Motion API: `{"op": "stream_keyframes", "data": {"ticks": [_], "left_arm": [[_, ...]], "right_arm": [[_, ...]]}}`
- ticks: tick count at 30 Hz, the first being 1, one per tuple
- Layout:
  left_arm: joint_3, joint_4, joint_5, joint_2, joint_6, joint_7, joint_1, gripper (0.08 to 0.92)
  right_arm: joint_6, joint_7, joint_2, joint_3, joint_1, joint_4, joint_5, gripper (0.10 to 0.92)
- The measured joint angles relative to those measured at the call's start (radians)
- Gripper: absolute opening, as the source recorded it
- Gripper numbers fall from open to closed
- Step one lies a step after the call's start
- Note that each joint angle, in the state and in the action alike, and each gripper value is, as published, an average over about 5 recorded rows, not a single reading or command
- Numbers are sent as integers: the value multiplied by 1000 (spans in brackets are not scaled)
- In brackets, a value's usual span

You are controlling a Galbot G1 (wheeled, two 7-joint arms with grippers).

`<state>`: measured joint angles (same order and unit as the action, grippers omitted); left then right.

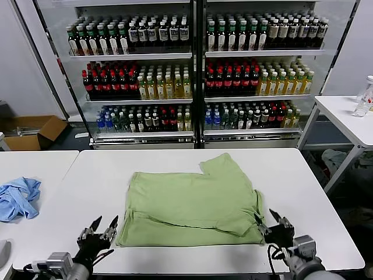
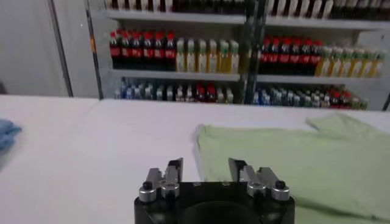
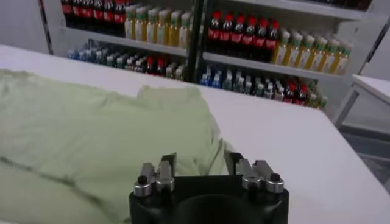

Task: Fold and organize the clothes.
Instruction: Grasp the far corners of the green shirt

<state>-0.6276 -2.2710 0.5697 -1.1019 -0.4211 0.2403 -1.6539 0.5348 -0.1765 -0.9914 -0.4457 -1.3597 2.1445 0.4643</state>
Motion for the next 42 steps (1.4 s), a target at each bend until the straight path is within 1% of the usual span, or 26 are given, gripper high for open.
{"op": "stream_keyframes", "data": {"ticks": [3, 6, 9, 16, 22, 29, 36, 39, 42], "left_arm": [[17, 45, 14, 18, -6, 6, 64, 732], [51, 108, 22, 32, -13, 12, 146, 797], [97, 183, 29, 39, -18, 19, 236, 819], [207, 376, 42, 28, -24, 35, 439, 823], [289, 537, 60, 10, -20, 49, 593, 823], [367, 686, 71, -14, -12, 53, 734, 823], [425, 807, 74, -40, -15, 52, 842, 822], [445, 846, 75, -46, -20, 47, 873, 814], [462, 868, 77, -45, -27, 40, 889, 759]], "right_arm": [[0, -4, -19, 62, 129, -88, 11, 807], [0, -7, -43, 125, 260, -191, 21, 821], [1, -8, -67, 186, 385, -300, 30, 822], [3, -14, -134, 297, 637, -567, 45, 823], [7, -12, -186, 344, 769, -771, 42, 823], [7, -2, -241, 374, 871, -959, 25, 823], [3, 12, -290, 391, 934, -1098, 9, 821], [4, 18, -304, 397, 947, -1133, 7, 775], [4, 23, -312, 402, 955, -1157, 6, 698]]}}
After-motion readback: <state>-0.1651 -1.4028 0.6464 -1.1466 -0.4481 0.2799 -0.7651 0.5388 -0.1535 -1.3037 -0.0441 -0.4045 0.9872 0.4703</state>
